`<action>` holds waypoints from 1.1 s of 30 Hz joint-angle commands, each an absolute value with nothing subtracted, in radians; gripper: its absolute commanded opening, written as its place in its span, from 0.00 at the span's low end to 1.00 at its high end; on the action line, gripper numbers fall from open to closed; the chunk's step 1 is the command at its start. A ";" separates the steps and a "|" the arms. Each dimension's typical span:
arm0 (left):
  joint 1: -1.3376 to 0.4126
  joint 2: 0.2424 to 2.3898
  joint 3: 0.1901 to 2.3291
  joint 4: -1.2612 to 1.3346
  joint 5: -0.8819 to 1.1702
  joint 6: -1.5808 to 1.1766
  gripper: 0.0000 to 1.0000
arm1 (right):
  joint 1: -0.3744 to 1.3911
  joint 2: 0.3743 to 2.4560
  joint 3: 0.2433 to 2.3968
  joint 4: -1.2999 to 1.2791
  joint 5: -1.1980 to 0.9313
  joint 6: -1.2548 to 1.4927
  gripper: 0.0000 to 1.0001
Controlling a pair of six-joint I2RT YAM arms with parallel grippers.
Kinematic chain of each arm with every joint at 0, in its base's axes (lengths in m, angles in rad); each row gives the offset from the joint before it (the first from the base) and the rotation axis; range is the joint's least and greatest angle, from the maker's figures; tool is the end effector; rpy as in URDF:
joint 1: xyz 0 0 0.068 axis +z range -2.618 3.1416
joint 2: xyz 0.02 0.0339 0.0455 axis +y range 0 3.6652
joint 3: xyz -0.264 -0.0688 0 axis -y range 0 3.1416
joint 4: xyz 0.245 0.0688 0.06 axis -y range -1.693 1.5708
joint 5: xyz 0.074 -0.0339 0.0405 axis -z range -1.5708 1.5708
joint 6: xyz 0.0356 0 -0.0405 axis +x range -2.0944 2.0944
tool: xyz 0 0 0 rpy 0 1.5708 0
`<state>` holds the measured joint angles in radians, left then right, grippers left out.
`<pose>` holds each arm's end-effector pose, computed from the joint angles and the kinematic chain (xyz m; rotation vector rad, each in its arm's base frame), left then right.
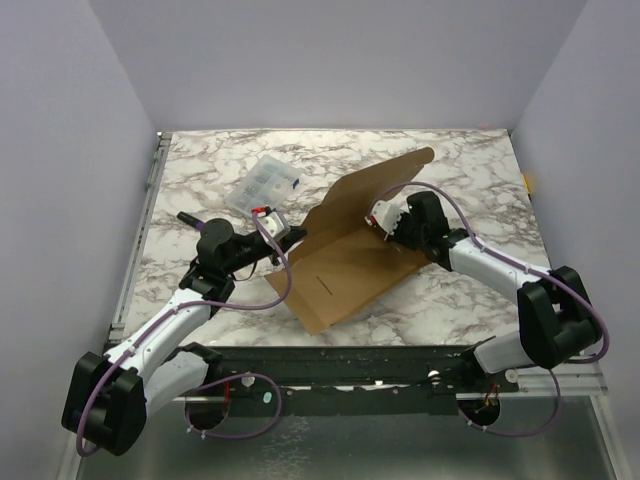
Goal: Fold the paper box
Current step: Fold the paper box at the center of the board.
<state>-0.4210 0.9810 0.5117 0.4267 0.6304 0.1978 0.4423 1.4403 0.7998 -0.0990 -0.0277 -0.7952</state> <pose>0.1936 -0.1097 0.2712 0.9470 1.3485 -0.6775 0.2697 0.1288 0.2031 -1.3540 1.8772 -0.1478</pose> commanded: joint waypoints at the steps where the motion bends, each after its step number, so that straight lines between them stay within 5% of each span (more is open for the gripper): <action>1: -0.428 0.963 0.533 0.465 0.640 0.177 0.00 | 0.478 1.463 0.779 -0.154 -0.030 -0.806 0.08; 22: -0.429 0.952 0.519 0.468 0.583 0.108 0.19 | 0.509 1.451 0.750 -0.076 0.052 -0.853 0.02; 30: -0.428 0.973 0.519 0.468 0.585 0.102 0.00 | 0.509 1.410 0.729 -0.028 0.049 -0.883 0.00; 33: -0.428 0.979 0.535 0.476 0.584 0.086 0.00 | 0.508 1.412 0.745 -0.025 0.066 -0.898 0.00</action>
